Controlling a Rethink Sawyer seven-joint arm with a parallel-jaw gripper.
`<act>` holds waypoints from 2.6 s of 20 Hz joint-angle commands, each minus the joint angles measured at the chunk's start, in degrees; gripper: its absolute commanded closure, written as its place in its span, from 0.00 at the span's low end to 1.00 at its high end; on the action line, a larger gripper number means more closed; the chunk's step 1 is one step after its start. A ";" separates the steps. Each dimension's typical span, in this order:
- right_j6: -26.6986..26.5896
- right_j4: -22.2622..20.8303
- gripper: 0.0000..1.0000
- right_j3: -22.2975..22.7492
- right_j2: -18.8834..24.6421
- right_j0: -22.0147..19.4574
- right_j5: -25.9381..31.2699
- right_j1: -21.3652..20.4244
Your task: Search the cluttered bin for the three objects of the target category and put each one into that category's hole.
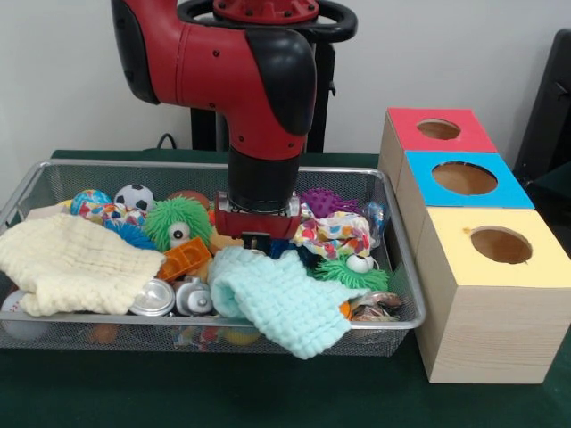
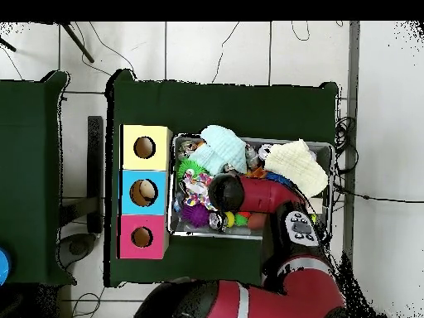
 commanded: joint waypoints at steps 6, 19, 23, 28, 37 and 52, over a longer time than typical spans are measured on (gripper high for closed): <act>8.48 -0.53 1.00 8.77 3.97 -3.50 -6.19 -1.18; 9.49 0.04 1.00 11.60 2.75 -2.96 -8.39 -1.95; 9.56 0.20 1.00 12.15 2.64 -2.95 -8.97 -2.10; 9.30 0.16 1.00 12.70 2.21 -2.85 -9.18 -2.67; 9.01 1.09 1.00 13.97 2.14 -2.84 -6.39 -4.56; 9.73 2.52 1.00 15.01 2.12 -2.87 -6.30 -6.60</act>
